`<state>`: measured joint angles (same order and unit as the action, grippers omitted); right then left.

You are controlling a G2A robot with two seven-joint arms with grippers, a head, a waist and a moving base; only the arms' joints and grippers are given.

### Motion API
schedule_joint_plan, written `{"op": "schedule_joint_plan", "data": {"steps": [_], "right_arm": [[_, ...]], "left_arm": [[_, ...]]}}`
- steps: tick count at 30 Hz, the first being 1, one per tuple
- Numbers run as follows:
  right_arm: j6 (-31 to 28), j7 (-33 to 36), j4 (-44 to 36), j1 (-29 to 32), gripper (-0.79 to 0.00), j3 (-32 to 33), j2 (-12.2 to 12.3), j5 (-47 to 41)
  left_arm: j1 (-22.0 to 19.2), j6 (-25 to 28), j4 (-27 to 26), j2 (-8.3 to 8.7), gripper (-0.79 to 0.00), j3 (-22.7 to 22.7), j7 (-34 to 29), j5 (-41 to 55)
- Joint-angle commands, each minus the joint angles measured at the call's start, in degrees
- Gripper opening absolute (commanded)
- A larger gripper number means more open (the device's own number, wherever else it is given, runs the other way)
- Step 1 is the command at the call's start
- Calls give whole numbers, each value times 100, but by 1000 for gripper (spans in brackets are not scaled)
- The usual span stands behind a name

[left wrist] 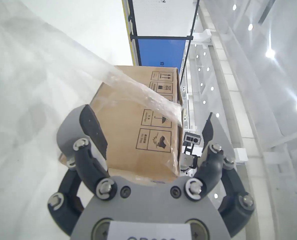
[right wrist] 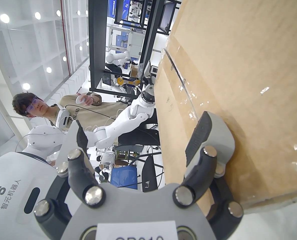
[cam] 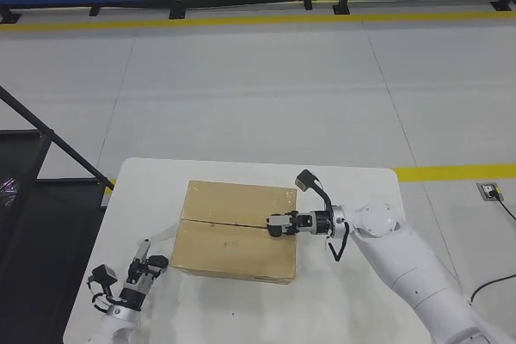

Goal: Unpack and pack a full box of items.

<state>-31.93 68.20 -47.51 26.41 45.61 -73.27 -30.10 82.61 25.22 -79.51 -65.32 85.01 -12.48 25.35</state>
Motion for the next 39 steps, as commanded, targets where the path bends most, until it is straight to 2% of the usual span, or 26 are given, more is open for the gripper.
{"op": "schedule_joint_plan", "data": {"steps": [1, 3, 13, 17, 21, 25, 30, 39], "right_arm": [[0, 0, 0, 0, 0, 0, 0, 0], [0, 0, 0, 0, 0, 0, 0, 0], [0, 0, 0, 0, 0, 0, 0, 0], [0, 0, 0, 0, 0, 0, 0, 0], [0, 0, 0, 0, 0, 0, 0, 0], [0, 0, 0, 0, 0, 0, 0, 0], [0, 0, 0, 0, 0, 0, 0, 0], [0, 0, 0, 0, 0, 0, 0, 0]], "left_arm": [[-156, -42, 172, -26, 0, -45, -33, 213], [-328, -177, 336, -54, 0, -86, -123, 508], [-1285, -581, 1165, -164, 0, -427, -558, 632], [-1623, -401, 1516, -235, 0, -523, -532, 816], [-1692, 34, 1566, -282, 0, -468, -491, 1049], [-1537, 408, 1316, -281, 0, -273, -362, 1066], [-1182, 696, 635, -250, 0, 54, -39, 780], [-518, 658, -886, -230, 0, 443, 781, -480]]}}
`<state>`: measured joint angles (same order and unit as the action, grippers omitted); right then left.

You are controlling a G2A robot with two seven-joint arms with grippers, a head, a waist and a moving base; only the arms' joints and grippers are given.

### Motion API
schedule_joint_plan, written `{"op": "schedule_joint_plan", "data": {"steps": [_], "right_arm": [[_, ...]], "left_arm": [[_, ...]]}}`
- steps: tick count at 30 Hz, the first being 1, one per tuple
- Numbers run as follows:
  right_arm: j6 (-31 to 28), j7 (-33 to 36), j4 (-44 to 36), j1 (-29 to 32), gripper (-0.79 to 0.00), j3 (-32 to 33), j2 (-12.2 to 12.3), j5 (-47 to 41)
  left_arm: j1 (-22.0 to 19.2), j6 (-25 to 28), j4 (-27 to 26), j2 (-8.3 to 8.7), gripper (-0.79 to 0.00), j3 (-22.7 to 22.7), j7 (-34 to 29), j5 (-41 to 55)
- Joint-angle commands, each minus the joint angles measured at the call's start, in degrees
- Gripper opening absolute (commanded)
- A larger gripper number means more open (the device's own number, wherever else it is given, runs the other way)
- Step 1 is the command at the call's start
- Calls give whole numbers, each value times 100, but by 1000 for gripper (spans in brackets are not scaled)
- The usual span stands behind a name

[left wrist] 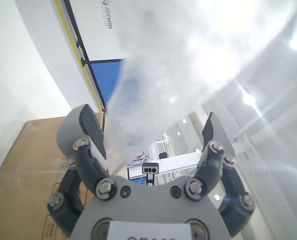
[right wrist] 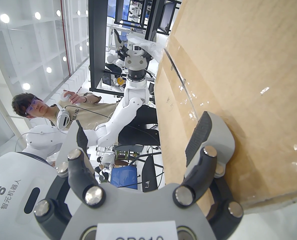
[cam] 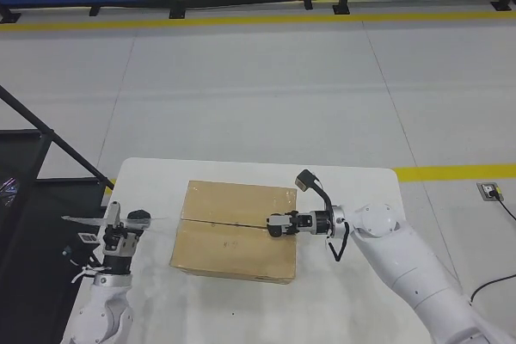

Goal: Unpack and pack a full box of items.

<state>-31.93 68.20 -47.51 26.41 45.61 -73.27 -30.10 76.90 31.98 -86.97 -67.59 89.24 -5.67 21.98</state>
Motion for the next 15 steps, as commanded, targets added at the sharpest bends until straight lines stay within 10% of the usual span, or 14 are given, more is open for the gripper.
{"op": "schedule_joint_plan", "data": {"steps": [1, 15], "right_arm": [[0, 0, 0, 0, 0, 0, 0, 0], [-272, -396, -828, 561, 0, 536, 216, 319]], "left_arm": [[100, -58, -267, -9, 0, 29, 177, -237], [183, -543, -1119, -81, 0, -162, 381, -1009]]}}
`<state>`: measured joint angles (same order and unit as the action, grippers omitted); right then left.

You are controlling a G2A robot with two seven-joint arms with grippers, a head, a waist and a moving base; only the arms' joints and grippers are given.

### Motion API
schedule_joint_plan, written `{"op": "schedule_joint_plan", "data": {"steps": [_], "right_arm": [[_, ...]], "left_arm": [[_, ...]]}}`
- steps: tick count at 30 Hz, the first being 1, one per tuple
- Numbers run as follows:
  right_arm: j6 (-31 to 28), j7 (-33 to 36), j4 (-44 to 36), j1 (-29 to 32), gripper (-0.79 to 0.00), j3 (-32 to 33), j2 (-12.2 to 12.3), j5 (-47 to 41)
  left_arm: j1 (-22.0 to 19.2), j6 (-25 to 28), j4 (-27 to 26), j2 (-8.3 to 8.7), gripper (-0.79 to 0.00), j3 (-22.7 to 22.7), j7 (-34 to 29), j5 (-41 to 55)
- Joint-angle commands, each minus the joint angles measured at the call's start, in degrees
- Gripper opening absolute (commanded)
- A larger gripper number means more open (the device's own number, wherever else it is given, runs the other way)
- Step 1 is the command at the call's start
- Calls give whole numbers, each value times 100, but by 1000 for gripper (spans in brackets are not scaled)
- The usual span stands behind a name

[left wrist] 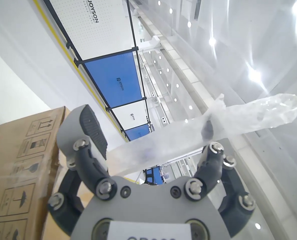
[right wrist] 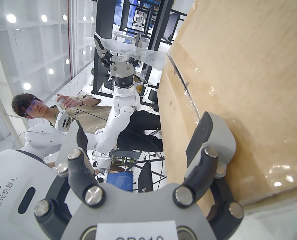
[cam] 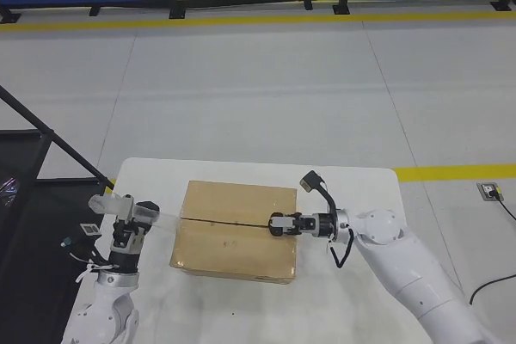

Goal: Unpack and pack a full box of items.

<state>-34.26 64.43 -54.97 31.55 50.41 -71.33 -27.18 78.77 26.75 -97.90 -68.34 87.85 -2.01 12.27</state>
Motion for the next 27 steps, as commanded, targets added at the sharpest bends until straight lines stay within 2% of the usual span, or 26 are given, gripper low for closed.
{"op": "schedule_joint_plan", "data": {"steps": [1, 5, 12, 27], "right_arm": [[-82, -29, -195, 105, 0, 124, 49, 53], [-167, -58, -689, 379, 0, 430, 173, 183], [41, -43, -1418, 856, 0, 880, 361, 401], [123, 18, -1710, 1239, 0, 1170, 479, 405]], "left_arm": [[-3, -35, -60, -13, 0, -47, 33, -79], [32, -55, -224, -35, 0, -100, 92, -260], [106, -98, -526, -73, 0, -222, 133, -530], [-261, -383, -368, -192, 0, -792, 171, -1032]]}}
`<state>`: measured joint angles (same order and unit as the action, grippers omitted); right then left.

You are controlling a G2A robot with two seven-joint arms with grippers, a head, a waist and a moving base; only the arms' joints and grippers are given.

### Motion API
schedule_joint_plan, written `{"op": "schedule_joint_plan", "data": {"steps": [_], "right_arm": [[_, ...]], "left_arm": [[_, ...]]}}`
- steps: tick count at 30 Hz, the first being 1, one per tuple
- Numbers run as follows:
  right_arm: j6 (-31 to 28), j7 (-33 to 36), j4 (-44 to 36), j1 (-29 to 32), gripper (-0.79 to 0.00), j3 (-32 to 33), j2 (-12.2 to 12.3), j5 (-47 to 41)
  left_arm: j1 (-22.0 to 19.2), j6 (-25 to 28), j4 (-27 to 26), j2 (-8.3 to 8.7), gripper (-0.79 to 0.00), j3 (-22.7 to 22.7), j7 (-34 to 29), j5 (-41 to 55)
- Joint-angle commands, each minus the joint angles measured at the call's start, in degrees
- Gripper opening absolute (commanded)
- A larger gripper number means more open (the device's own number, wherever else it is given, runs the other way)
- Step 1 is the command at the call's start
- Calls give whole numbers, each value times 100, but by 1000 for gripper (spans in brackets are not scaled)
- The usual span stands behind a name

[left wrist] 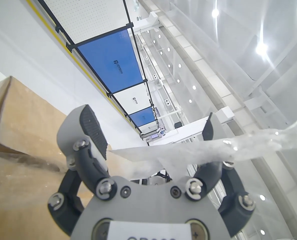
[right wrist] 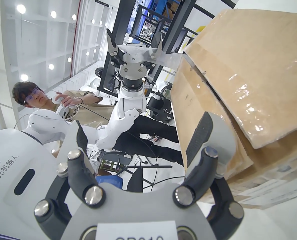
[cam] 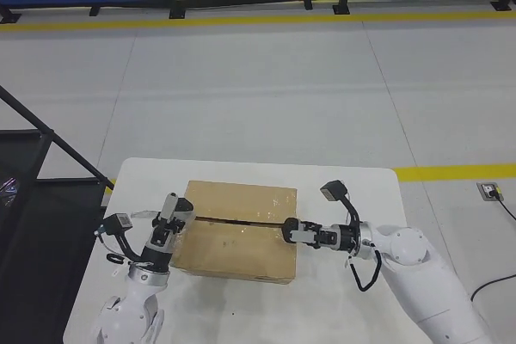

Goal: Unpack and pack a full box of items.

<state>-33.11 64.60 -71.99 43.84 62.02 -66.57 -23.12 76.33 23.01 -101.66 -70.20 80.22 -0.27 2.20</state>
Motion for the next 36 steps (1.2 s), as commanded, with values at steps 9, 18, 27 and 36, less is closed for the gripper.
{"op": "schedule_joint_plan", "data": {"steps": [9, 18, 27, 36], "right_arm": [[86, 16, -88, 89, 0, 49, 33, 42], [142, 15, -127, 116, 0, 46, 46, 77], [121, 4, -118, 137, 0, 50, 55, 66], [-101, -9, -277, 364, 0, 268, 124, 17]], "left_arm": [[-295, -148, 170, -78, 0, -294, -10, -148], [-608, -298, 438, -157, 0, -554, -37, -189], [-855, -422, 606, -247, 0, -867, -35, -318], [-1058, -543, 787, -336, 0, -1161, -32, -501]]}}
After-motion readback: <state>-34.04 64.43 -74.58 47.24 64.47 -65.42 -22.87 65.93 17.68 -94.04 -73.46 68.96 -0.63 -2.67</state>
